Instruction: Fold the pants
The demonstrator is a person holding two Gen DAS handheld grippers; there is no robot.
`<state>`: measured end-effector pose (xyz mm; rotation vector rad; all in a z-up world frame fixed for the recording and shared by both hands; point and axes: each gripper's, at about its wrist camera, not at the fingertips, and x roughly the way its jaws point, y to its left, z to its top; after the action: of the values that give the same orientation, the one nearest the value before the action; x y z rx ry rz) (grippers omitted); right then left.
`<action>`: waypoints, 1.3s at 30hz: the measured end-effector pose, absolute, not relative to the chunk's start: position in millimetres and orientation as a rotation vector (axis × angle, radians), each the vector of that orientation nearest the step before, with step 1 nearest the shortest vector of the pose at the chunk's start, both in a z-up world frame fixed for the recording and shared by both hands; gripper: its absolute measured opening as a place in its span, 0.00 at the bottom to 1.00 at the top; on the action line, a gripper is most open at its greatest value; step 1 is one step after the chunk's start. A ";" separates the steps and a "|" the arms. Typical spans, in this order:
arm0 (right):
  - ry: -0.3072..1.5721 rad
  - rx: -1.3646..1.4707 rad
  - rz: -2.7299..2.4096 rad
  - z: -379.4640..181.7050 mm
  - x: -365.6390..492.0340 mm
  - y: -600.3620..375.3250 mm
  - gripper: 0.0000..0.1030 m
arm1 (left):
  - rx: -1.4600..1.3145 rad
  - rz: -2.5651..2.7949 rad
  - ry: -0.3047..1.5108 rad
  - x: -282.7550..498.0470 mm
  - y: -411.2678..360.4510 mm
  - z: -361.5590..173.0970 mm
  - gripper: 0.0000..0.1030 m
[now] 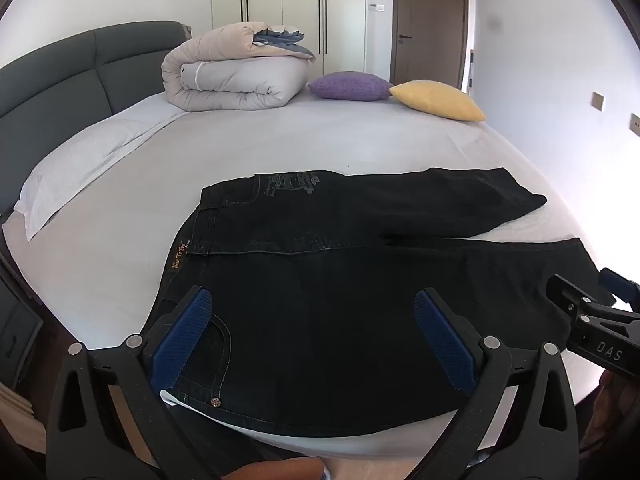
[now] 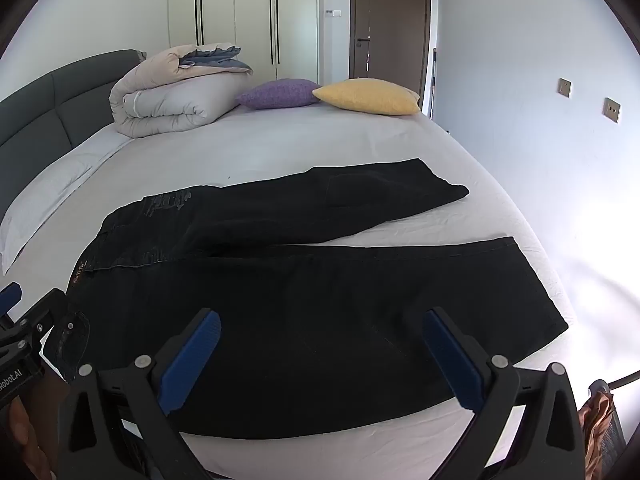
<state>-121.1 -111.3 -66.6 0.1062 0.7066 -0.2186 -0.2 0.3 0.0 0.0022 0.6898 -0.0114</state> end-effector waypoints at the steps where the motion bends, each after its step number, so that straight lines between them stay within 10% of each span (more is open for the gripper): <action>1: 0.706 0.106 -0.218 -66.7 -121.1 -111.2 1.00 | 0.005 -0.010 0.688 -0.4 0.1 0.2 1.00; 39: 0.714 0.126 -0.188 -81.6 -120.9 -98.5 1.00 | 0.000 -0.009 0.698 -1.1 2.7 -2.7 1.00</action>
<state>-120.9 -98.5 -81.6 0.1257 0.7139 -0.1876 -1.1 2.7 -2.7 0.0005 0.6983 -0.0087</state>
